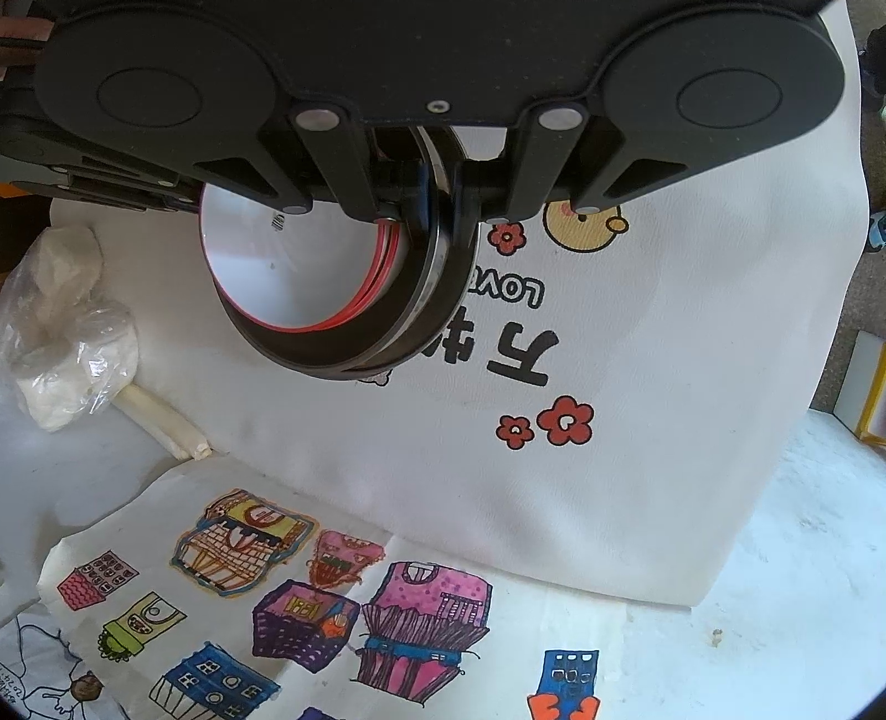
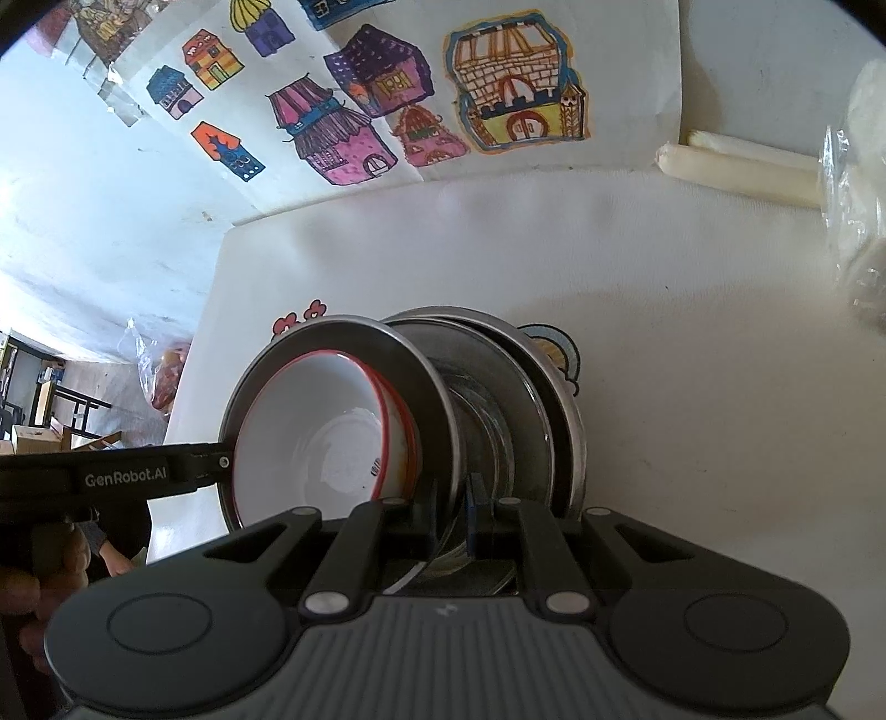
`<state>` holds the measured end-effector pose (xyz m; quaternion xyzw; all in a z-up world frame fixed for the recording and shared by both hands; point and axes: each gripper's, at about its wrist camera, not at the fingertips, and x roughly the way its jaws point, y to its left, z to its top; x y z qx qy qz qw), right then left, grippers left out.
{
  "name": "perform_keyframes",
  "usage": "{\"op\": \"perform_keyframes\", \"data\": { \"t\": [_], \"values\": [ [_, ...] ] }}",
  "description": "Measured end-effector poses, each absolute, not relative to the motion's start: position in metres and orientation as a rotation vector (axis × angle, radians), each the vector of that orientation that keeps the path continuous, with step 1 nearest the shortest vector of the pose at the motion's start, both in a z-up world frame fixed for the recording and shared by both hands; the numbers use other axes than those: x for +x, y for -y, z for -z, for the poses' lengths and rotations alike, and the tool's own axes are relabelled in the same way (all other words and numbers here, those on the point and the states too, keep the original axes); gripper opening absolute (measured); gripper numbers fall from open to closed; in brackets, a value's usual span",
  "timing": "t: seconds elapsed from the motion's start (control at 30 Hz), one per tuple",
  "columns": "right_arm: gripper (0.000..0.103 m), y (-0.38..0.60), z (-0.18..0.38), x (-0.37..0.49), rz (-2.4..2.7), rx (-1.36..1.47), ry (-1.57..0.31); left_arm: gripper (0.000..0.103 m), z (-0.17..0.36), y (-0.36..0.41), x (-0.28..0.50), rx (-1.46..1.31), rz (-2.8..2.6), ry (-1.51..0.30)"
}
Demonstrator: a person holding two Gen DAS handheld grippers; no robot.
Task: Organize plates and bowls
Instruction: 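Lower the nested steel bowl onto the steel plate stack with both grippers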
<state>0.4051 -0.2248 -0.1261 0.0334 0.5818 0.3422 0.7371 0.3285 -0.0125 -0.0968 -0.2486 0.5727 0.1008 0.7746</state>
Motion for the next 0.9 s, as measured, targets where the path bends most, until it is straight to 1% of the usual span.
{"op": "perform_keyframes", "data": {
  "t": [0.9],
  "values": [
    [0.010, 0.228, 0.131, 0.414, -0.710, 0.101, -1.317, 0.006, 0.107, 0.021, 0.342, -0.501, -0.208, -1.267]
  ]
}}
